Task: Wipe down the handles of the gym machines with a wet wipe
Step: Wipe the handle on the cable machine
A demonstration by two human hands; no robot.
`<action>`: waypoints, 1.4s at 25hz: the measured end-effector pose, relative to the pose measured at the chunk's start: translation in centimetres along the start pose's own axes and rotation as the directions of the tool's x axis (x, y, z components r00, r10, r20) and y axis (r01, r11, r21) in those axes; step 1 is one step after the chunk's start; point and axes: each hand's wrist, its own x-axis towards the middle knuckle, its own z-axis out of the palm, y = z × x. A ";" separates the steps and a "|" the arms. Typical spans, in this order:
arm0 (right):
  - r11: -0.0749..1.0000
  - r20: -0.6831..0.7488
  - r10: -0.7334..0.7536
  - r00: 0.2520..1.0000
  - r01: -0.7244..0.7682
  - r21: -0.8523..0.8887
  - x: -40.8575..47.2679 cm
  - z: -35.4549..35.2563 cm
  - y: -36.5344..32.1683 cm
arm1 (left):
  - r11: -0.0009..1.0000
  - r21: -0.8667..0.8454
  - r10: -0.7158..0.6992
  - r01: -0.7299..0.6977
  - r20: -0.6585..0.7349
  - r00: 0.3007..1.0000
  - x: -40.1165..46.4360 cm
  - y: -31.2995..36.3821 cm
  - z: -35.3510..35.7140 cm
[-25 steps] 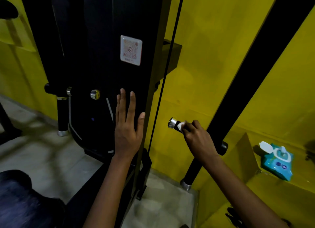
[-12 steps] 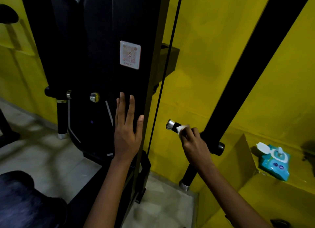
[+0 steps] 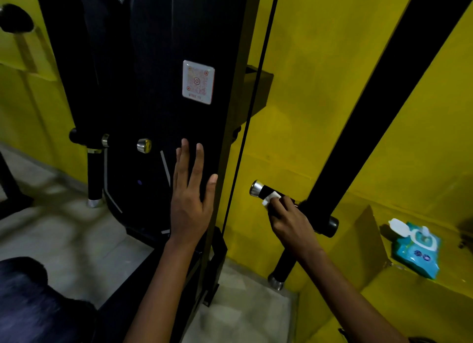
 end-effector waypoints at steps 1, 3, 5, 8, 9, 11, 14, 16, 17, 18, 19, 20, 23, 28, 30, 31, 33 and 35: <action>1.000 0.013 -0.027 1.000 0.028 -0.013 -0.1 0.1 0.1 | 1.000 0.002 -0.003 0.003 0.001 1.000 0.0 -0.1 0.0; 0.999 0.030 -0.036 0.999 0.037 -0.016 -0.8 -0.1 0.7 | 1.000 -0.003 0.004 -0.004 0.005 1.000 0.0 0.1 0.0; 1.000 0.016 -0.005 1.000 0.005 -0.007 -0.9 -0.4 1.2 | 1.000 -0.004 0.004 -0.004 0.006 1.000 0.1 0.1 0.0; 1.000 -0.045 -0.001 0.999 0.001 0.009 0.2 -0.4 1.1 | 1.000 0.001 0.004 -0.004 -0.002 1.000 0.1 -0.1 0.0; 0.999 -0.061 -0.034 0.998 0.034 0.001 0.5 -0.2 0.9 | 1.000 0.004 0.004 -0.004 -0.002 1.000 0.0 -0.1 0.0; 0.996 -0.070 -0.090 0.993 0.090 -0.011 0.7 0.0 0.8 | 1.000 0.007 0.004 -0.005 0.001 1.000 0.0 -0.2 0.1; 0.996 -0.069 -0.085 0.994 0.085 0.001 0.2 0.2 1.4 | 1.000 0.015 0.002 -0.002 0.003 1.000 0.1 -0.2 0.1; 0.999 -0.057 -0.033 0.998 0.034 0.024 0.3 0.2 1.4 | 1.000 0.016 0.001 -0.001 0.006 1.000 0.1 -0.2 0.1; 0.999 -0.047 -0.022 0.999 0.024 0.031 0.5 0.3 1.3 | 1.000 0.012 0.003 -0.003 0.006 1.000 0.1 -0.2 0.0; 0.999 -0.038 -0.037 0.999 0.038 0.027 0.8 0.4 1.1 | 1.000 0.007 0.005 -0.005 0.006 1.000 0.0 -0.2 0.0; 0.997 -0.029 -0.079 0.996 0.079 0.013 0.9 0.4 1.0 | 1.000 0.003 0.005 -0.006 0.005 1.000 0.0 -0.2 0.0; 0.992 -0.017 -0.122 0.992 0.122 0.001 0.9 0.4 1.0 | 1.000 0.000 0.007 -0.007 0.004 1.000 0.0 -0.2 0.0; 0.991 -0.006 -0.133 0.991 0.133 0.007 0.1 0.1 1.8 | 1.000 -0.002 0.007 -0.007 0.005 1.000 0.0 -0.2 -0.1; 0.991 -0.026 -0.121 0.992 0.123 0.057 1.4 0.6 1.5 | 1.000 0.011 0.003 -0.003 0.013 1.000 0.0 -0.2 -0.1; 0.981 -0.043 -0.187 0.981 0.189 0.052 2.4 0.9 1.1 | 1.000 0.024 0.004 -0.004 0.013 1.000 0.0 -0.2 -0.1; 0.974 -0.052 -0.217 0.975 0.220 0.050 2.7 0.9 1.1 | 1.000 0.031 0.001 -0.002 0.014 1.000 0.0 -0.1 -0.1; 0.967 -0.055 -0.249 0.967 0.251 0.040 2.8 0.5 1.3 | 0.999 0.038 -0.001 0.000 0.020 1.000 0.0 -0.1 -0.1; 0.974 -0.039 -0.222 0.974 0.223 0.029 2.2 -0.1 1.6 | 0.999 0.042 0.003 -0.004 0.024 1.000 0.0 0.0 0.0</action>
